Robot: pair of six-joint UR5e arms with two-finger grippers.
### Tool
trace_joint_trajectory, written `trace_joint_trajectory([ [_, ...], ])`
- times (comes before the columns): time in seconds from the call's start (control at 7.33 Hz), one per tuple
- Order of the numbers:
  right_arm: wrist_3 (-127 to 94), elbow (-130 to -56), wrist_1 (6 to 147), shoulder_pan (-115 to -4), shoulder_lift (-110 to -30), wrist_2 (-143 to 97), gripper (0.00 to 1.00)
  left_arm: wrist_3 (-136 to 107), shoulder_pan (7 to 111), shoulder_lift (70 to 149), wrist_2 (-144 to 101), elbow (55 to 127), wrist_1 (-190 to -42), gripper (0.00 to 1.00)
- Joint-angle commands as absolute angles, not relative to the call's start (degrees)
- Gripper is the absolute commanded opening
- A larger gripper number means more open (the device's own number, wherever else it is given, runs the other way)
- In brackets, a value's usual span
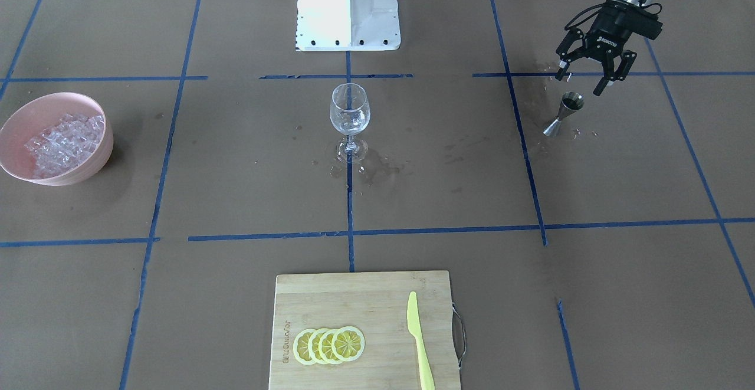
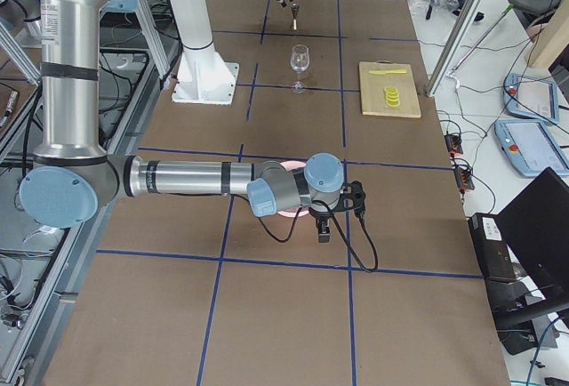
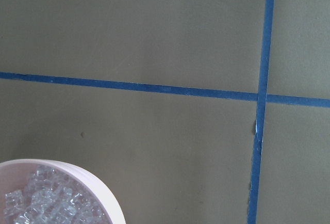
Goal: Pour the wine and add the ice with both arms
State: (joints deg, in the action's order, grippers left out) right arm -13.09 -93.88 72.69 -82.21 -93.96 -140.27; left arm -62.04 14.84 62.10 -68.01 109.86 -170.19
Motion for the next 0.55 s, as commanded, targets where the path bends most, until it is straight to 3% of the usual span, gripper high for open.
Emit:
trace_joint_trajectory([
  [0.0, -13.1, -94.04, 72.69, -82.27, -93.96, -140.27, 1.0, -64.25, 4.53, 62.84, -50.09, 109.43, -166.06, 0.99],
  [0.27, -13.1, -93.96, 72.69, -82.27, -93.96, -140.27, 1.0, -67.29, 3.35, 65.55, -44.24, 106.37, -164.18, 0.99],
  [0.41, -13.1, -93.96, 72.69, -82.27, -94.04, -140.27, 1.0, -70.63, 1.77, 70.79, -40.55, 101.21, -163.83, 0.99],
])
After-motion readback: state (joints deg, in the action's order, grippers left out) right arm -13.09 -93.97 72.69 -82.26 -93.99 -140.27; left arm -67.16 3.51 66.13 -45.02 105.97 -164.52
